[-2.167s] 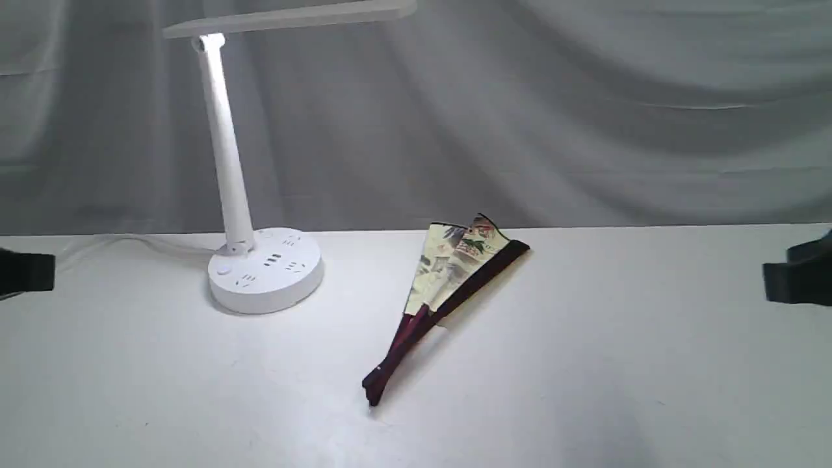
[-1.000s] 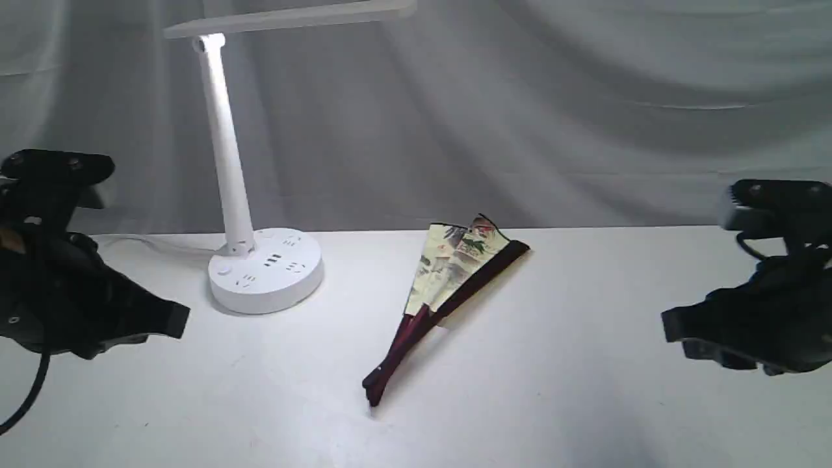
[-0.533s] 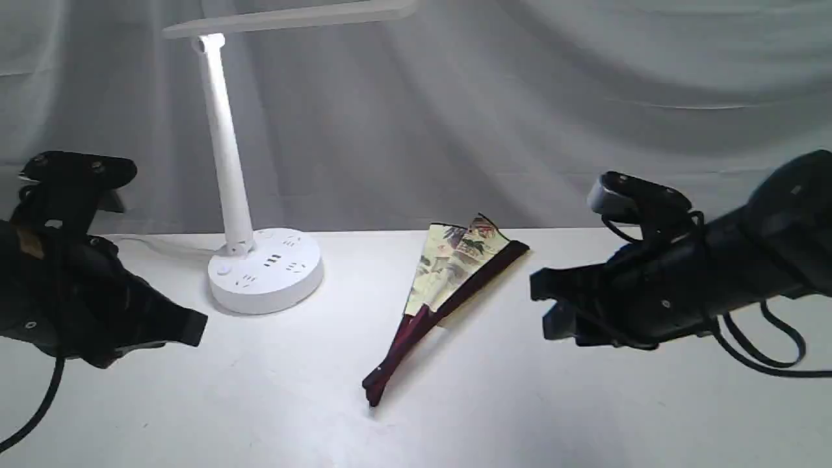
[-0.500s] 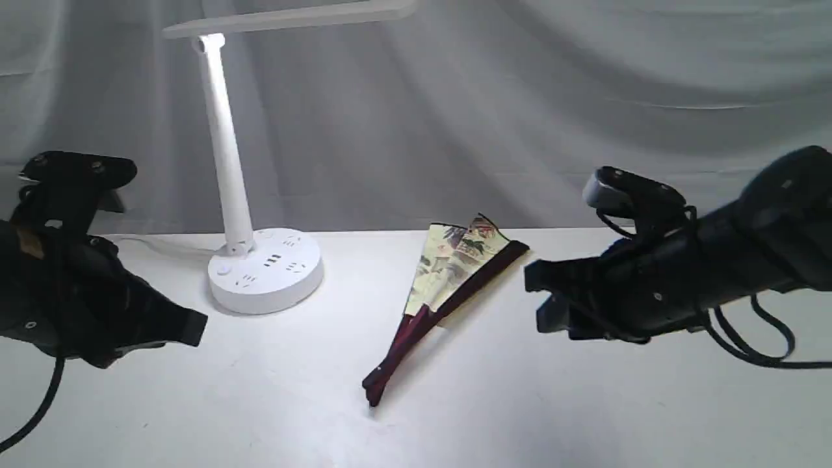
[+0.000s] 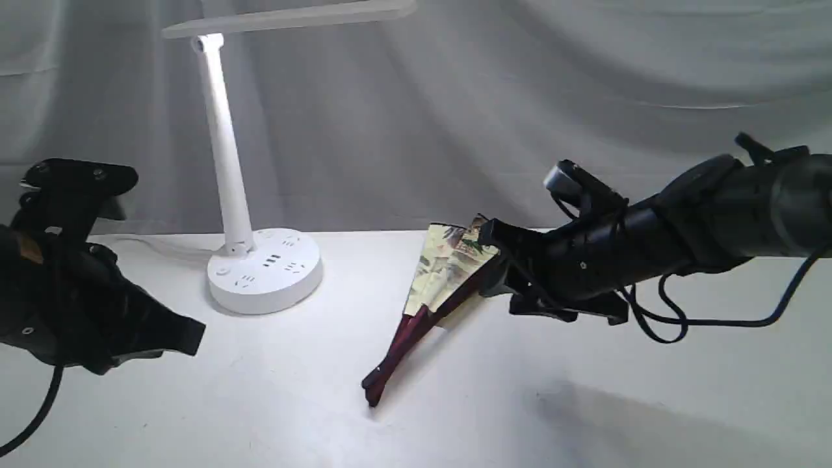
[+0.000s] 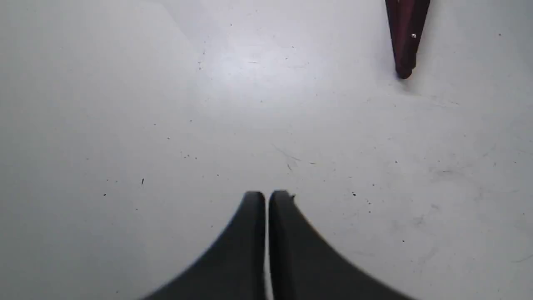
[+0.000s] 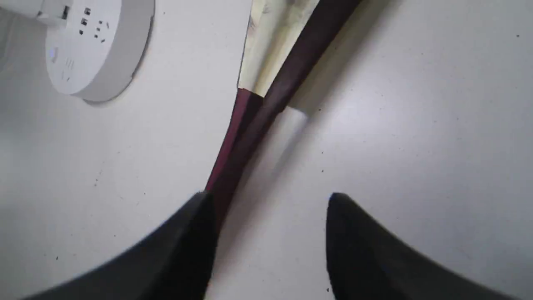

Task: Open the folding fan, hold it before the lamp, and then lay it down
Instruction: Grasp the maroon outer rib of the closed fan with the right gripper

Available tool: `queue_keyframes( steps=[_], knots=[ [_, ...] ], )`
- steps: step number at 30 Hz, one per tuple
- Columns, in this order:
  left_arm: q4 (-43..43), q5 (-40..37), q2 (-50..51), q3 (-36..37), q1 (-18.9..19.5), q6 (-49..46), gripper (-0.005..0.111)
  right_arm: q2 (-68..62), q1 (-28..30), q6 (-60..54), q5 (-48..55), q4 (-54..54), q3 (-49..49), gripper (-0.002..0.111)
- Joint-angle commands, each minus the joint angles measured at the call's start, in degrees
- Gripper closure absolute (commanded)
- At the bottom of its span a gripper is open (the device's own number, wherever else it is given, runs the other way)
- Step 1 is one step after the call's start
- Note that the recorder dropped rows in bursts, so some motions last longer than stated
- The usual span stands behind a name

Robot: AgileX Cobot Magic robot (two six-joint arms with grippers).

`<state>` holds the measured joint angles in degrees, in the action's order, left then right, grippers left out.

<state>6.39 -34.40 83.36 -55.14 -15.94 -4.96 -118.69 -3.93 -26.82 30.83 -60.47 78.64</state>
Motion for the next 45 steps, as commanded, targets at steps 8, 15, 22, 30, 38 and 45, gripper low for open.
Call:
queue_keyframes(
  steps=[8,15,22,30,38,45],
  knots=[
    [0.4,0.3,0.1,-0.3,-0.3,0.0,0.107,-7.5,-0.2,-16.4,0.3,-28.9,1.5,0.06],
    [0.4,0.4,0.1,-0.3,-0.3,0.0,0.107,-12.1,-0.2,-23.9,3.3,-39.5,2.5,0.06],
    [0.4,0.4,0.1,-0.3,-0.3,0.0,0.107,-15.7,-1.5,-24.2,3.7,-39.5,8.1,0.06],
    [0.4,0.4,0.1,-0.3,-0.3,0.0,0.107,-17.6,-4.1,-22.5,-3.7,-39.5,10.8,0.06],
    [0.4,0.4,0.1,-0.3,-0.3,0.0,0.107,-17.6,-4.2,-19.2,-3.9,-39.5,10.8,0.06],
    [0.4,0.4,0.1,-0.3,-0.3,0.0,0.107,-17.7,-4.2,-17.6,-8.5,-39.5,10.8,0.06]
  ],
)
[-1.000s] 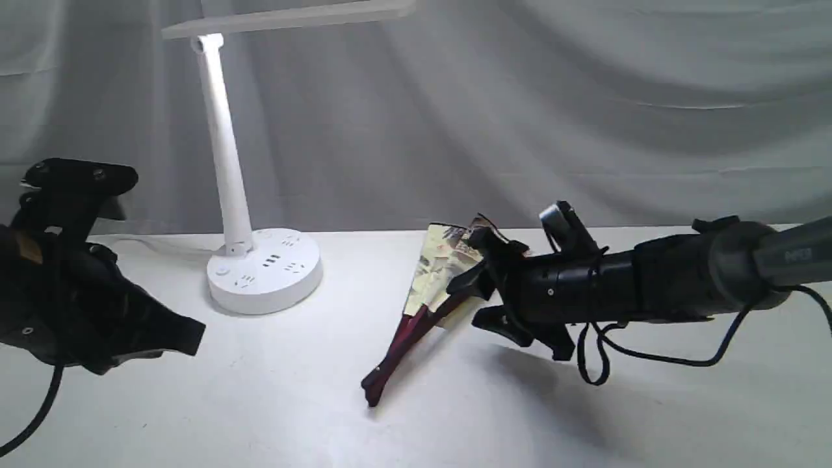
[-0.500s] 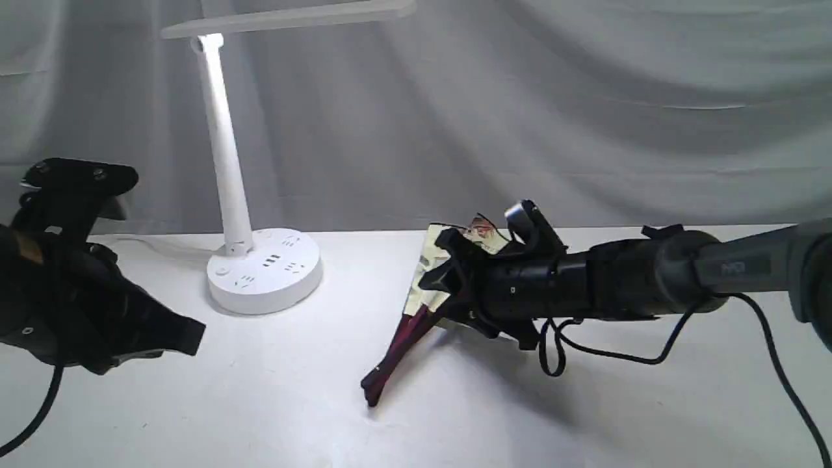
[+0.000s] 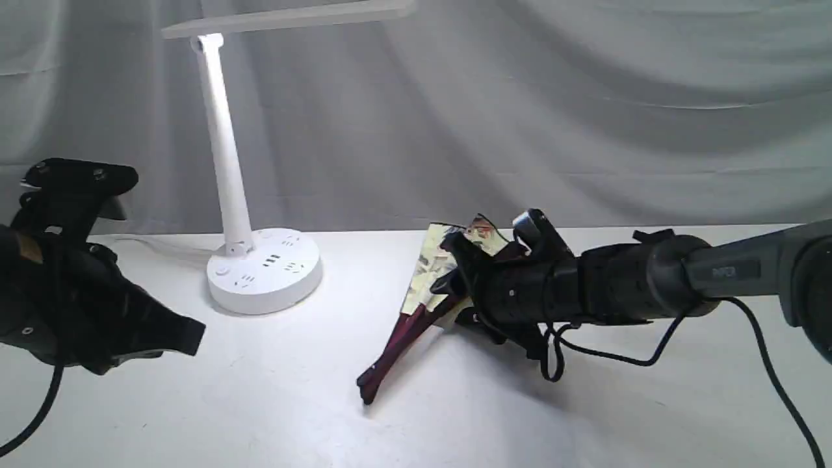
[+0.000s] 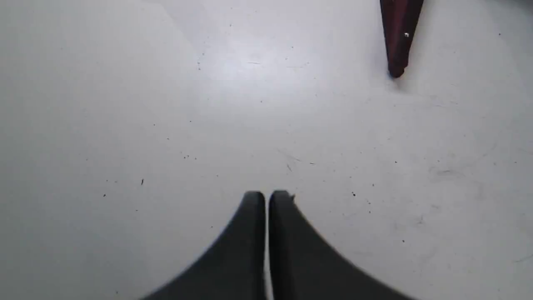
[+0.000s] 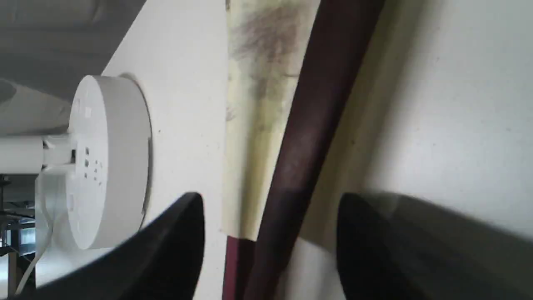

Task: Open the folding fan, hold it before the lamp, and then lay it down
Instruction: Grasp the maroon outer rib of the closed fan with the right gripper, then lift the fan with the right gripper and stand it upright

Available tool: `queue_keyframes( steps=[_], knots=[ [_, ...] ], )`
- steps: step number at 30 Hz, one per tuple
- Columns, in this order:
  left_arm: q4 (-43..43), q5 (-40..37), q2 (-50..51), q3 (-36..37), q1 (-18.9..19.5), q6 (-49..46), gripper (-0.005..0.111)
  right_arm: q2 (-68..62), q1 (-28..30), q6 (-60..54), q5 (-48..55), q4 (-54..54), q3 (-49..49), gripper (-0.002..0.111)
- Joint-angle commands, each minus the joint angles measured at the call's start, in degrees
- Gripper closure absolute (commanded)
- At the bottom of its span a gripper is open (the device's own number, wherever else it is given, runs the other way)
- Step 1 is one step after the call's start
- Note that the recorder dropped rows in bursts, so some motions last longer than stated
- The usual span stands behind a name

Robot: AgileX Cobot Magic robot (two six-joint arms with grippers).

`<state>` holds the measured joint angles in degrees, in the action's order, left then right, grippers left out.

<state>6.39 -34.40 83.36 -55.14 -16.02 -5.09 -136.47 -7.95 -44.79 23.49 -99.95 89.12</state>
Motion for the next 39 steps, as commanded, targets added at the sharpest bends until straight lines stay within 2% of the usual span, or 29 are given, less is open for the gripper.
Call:
queue_keyframes(
  steps=[1,20,26,29,39],
  knots=[
    [0.4,0.5,0.1,-0.3,-0.2,0.1,0.107,0.0,-0.2,0.4,-1.2,0.0,0.3,0.06],
    [0.7,0.9,0.1,-0.3,-0.2,0.1,0.107,-2.7,-1.8,6.6,-5.1,0.0,0.8,0.06],
    [0.7,0.9,0.1,-0.3,-0.2,0.1,0.107,-6.6,-1.8,6.7,3.0,0.0,6.5,0.062],
    [0.7,0.9,0.1,-0.3,-0.2,0.1,0.107,-6.8,-1.8,6.9,3.1,0.0,6.9,0.062],
    [0.7,0.7,0.1,-0.3,-0.2,0.1,0.107,-6.8,-1.8,7.8,0.9,0.0,6.9,0.073]
  ],
)
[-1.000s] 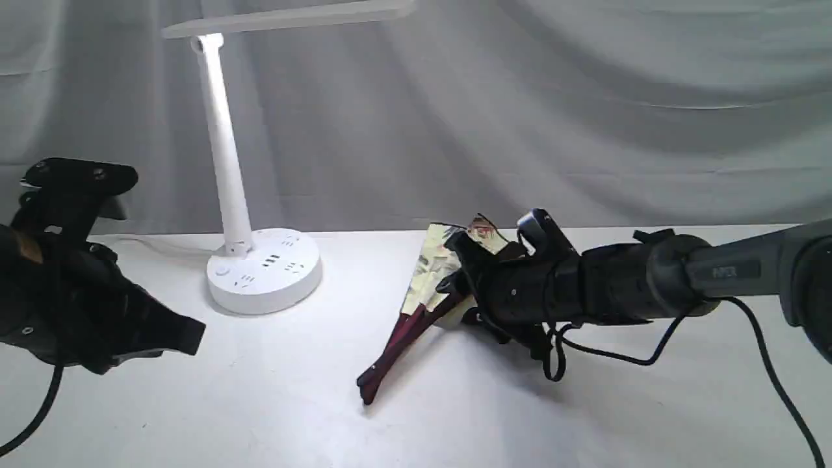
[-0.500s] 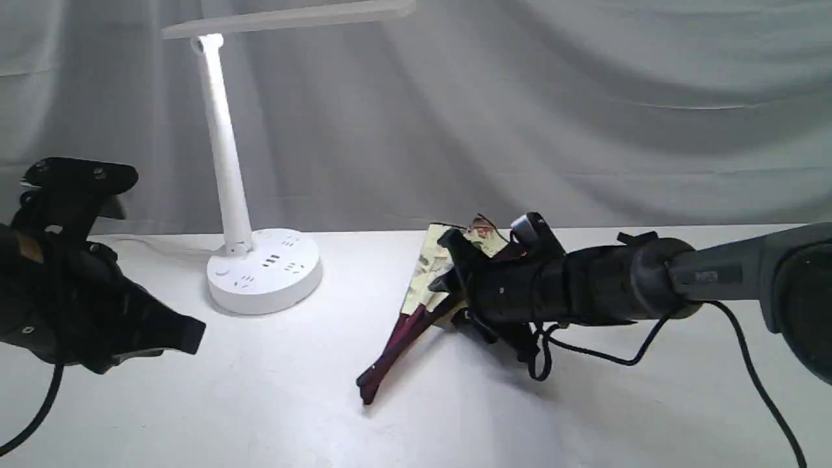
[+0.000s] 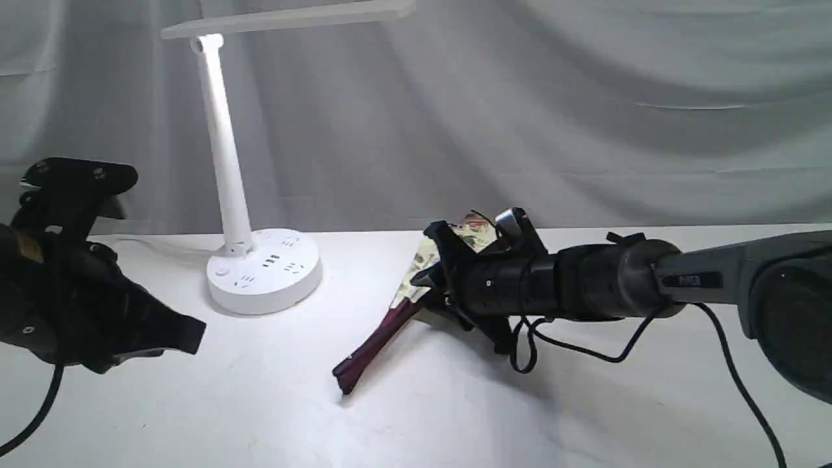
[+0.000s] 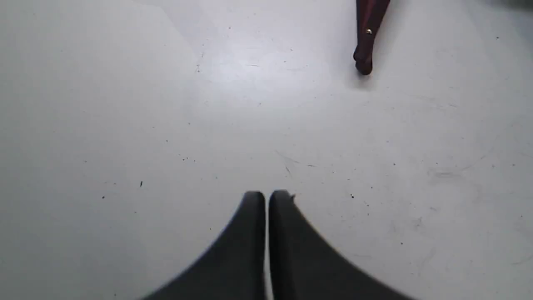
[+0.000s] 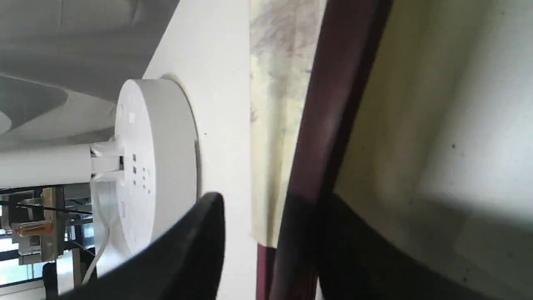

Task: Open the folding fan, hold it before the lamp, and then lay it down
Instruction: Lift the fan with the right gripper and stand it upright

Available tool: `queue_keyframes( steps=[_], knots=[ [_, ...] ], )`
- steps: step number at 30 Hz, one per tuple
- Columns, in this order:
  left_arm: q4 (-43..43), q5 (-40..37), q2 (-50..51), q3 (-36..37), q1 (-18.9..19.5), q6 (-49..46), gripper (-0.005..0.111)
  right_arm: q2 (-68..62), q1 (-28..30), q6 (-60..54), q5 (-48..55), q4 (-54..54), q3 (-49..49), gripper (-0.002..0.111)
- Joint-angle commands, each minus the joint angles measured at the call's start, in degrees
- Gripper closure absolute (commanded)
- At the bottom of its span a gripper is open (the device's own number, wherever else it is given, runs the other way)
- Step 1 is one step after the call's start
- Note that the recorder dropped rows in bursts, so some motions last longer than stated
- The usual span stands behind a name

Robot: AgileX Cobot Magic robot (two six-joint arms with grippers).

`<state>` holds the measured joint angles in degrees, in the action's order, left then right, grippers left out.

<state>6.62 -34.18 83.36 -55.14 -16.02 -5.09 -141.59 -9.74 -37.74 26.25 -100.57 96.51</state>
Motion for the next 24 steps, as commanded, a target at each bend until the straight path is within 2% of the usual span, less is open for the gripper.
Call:
queue_keyframes(
  steps=[1,5,11,16,24],
  knots=[
    [0.4,0.5,0.1,-0.3,-0.2,0.1,0.107,-1.7,0.0,0.7,-1.8,0.6,-0.5,0.073],
    [0.4,0.5,0.1,-0.3,-0.2,0.1,0.107,-1.7,0.0,0.7,-2.0,0.6,-0.5,0.082],
    [0.4,0.5,0.1,-0.3,-0.2,0.1,0.107,-1.7,0.0,0.7,-1.8,2.8,-0.5,0.107],
    [0.4,0.5,0.1,-0.3,-0.2,0.1,0.107,-1.7,0.0,0.6,0.6,3.0,-0.5,0.108],
    [0.4,0.5,0.1,-0.3,-0.2,0.1,0.107,-1.7,1.9,0.6,12.8,1.6,-0.5,0.108]
  ],
)
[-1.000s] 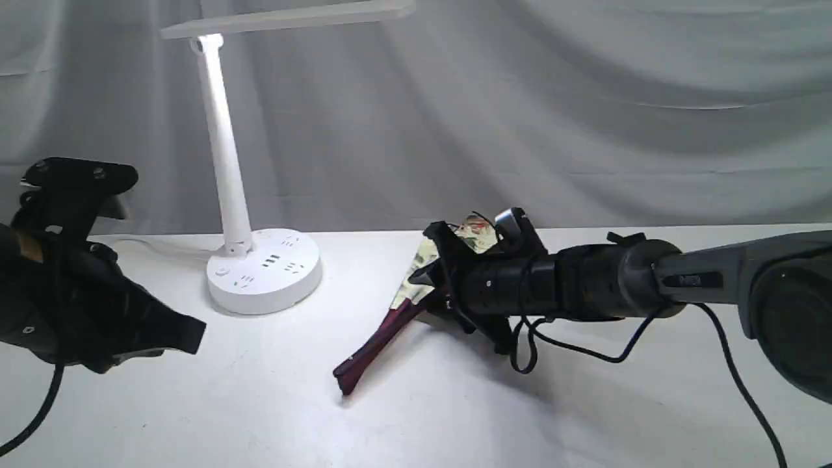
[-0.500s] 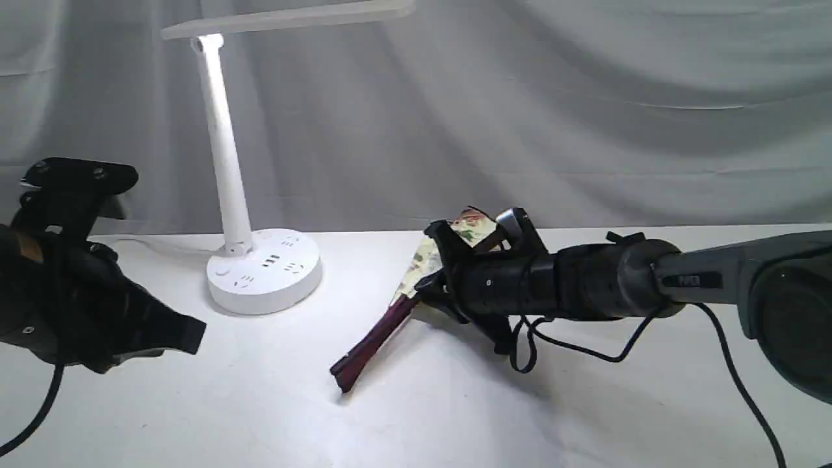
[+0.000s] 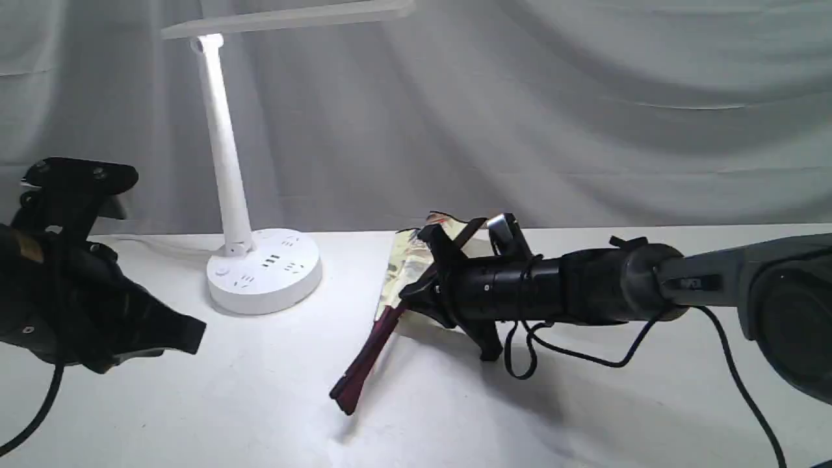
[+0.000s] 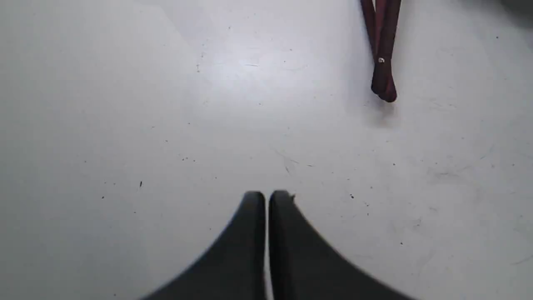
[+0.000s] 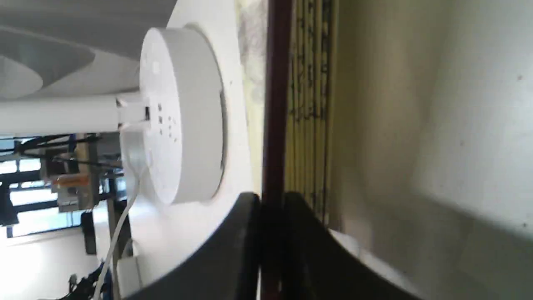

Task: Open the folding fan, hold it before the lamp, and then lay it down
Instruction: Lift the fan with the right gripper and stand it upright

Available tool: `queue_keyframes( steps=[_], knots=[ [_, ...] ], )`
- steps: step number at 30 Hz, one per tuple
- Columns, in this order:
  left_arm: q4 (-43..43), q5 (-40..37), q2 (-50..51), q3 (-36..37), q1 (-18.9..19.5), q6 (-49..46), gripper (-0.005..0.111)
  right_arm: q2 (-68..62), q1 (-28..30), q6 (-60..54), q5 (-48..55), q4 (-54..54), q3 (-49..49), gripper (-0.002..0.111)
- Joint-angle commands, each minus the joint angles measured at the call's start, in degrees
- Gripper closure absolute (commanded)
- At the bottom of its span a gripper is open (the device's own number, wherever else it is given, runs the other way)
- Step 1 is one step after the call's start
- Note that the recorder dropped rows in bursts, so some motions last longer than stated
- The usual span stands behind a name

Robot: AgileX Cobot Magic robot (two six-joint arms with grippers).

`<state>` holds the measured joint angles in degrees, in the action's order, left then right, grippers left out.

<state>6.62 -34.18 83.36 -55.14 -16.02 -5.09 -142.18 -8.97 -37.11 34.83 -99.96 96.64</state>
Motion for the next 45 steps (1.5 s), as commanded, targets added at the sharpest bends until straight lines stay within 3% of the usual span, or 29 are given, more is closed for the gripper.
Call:
queue_keyframes(
  steps=[1,19,28,37,45],
  knots=[
    [0.4,0.5,0.1,-0.3,-0.2,0.1,0.107,-1.1,1.6,0.0,5.8,0.9,-0.6,0.108],
    [0.4,0.5,0.1,-0.3,-0.2,0.1,0.107,-1.1,10.1,-8.9,35.1,0.0,-0.6,0.108],
    [0.4,0.9,0.1,-0.3,-0.2,0.1,0.107,0.3,12.9,-9.6,35.1,0.0,-3.0,0.108],
    [1.2,10.5,0.6,-0.3,-0.2,0.1,0.107,5.5,13.1,-11.9,35.1,2.6,-13.1,0.108],
    [1.7,11.3,4.7,-0.3,-0.2,0.1,0.107,12.7,14.0,-15.1,35.1,4.8,-22.9,0.108]
  ],
)
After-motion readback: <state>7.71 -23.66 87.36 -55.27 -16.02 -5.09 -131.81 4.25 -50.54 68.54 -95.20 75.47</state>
